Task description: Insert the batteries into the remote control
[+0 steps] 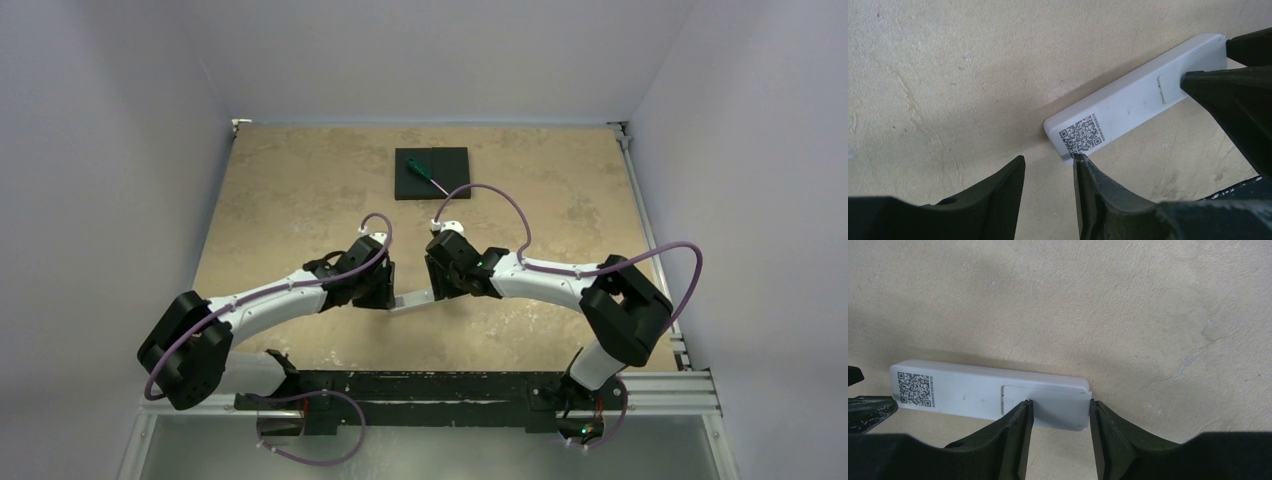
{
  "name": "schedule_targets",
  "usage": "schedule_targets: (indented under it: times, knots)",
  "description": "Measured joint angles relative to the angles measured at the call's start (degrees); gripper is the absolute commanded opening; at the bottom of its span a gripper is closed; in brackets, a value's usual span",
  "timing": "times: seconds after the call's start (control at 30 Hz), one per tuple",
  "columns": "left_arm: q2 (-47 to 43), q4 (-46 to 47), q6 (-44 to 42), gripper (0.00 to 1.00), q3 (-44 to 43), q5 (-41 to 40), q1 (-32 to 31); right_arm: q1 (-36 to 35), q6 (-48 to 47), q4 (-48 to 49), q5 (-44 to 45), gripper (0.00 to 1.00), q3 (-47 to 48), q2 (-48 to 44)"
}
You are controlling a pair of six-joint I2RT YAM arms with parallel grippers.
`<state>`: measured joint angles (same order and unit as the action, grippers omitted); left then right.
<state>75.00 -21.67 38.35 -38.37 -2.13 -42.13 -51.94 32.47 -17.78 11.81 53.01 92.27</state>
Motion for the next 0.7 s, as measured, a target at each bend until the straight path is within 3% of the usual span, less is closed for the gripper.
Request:
schedule_targets:
  times: [0.7]
  knots:
    - [3.08,7.93,2.29,0.40,2.60,4.92,0.07,-1.33,-0.17,0.59,1.03,0.49,0.13,0.55]
